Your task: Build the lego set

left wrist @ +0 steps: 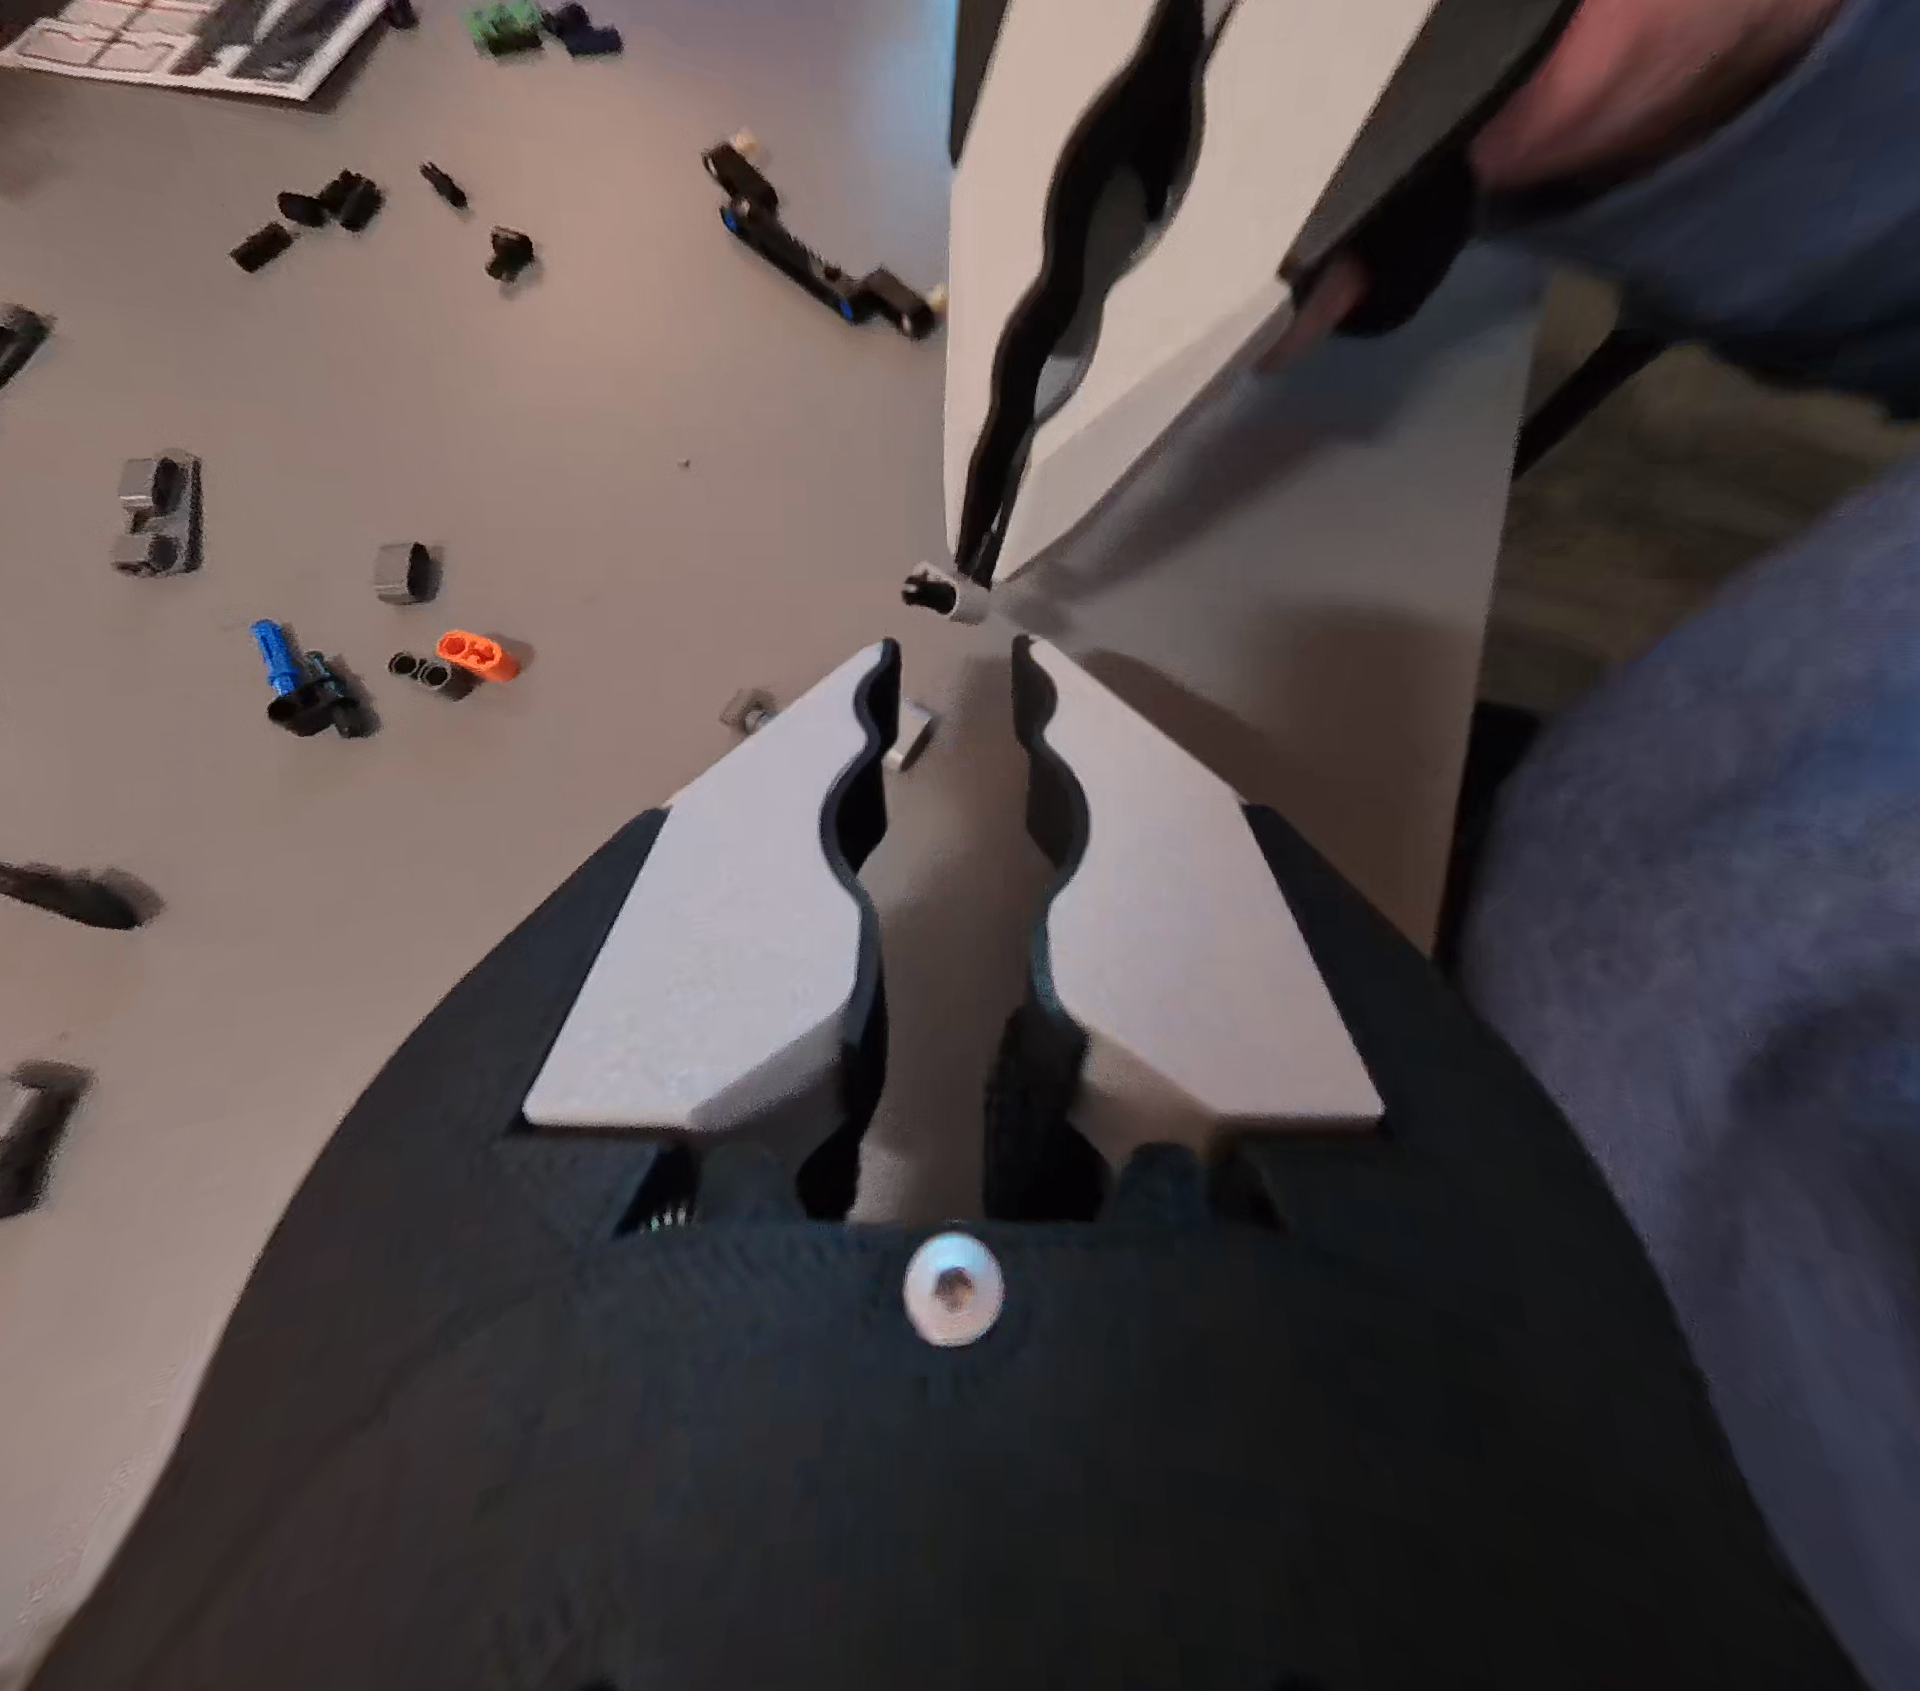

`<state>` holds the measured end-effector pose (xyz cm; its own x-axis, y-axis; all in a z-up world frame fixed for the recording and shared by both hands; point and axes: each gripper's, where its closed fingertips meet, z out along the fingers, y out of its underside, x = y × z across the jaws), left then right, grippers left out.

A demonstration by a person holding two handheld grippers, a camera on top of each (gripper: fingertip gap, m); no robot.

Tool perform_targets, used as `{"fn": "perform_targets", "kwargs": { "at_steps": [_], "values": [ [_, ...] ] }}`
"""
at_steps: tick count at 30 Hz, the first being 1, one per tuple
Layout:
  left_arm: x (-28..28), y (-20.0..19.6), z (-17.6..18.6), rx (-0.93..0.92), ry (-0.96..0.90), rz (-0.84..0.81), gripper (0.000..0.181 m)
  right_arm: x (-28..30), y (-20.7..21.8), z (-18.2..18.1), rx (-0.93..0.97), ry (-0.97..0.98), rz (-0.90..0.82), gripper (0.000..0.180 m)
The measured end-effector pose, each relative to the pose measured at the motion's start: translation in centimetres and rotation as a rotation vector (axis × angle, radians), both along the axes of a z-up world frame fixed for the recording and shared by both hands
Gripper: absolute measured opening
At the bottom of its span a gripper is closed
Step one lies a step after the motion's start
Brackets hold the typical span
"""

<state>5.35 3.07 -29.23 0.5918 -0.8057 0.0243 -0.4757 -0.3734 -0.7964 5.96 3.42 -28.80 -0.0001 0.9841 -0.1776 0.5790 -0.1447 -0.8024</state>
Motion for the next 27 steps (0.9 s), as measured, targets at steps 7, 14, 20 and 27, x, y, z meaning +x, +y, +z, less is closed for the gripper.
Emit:
{"fn": "perform_targets", "kwargs": {
  "at_steps": [7,14,20,27],
  "values": [
    [-0.1,0.2,2.0,-0.031,-0.304,0.155,0.010,-1.2,-0.2,1.8,-0.004,0.176,-0.108,0.002],
    [-0.7,0.0,4.0,0.013,-0.468,0.178,0.003,-1.7,-0.5,3.7,0.132,0.271,-0.138,0.002],
    [-0.9,-0.3,5.3,0.046,-0.585,0.193,0.013,-1.8,-0.5,4.3,0.276,0.259,-0.164,0.002],
    [-0.9,-0.1,5.6,0.036,-0.657,0.240,0.009,-2.0,-0.8,4.8,0.408,0.256,-0.189,0.001]
  ]
}}
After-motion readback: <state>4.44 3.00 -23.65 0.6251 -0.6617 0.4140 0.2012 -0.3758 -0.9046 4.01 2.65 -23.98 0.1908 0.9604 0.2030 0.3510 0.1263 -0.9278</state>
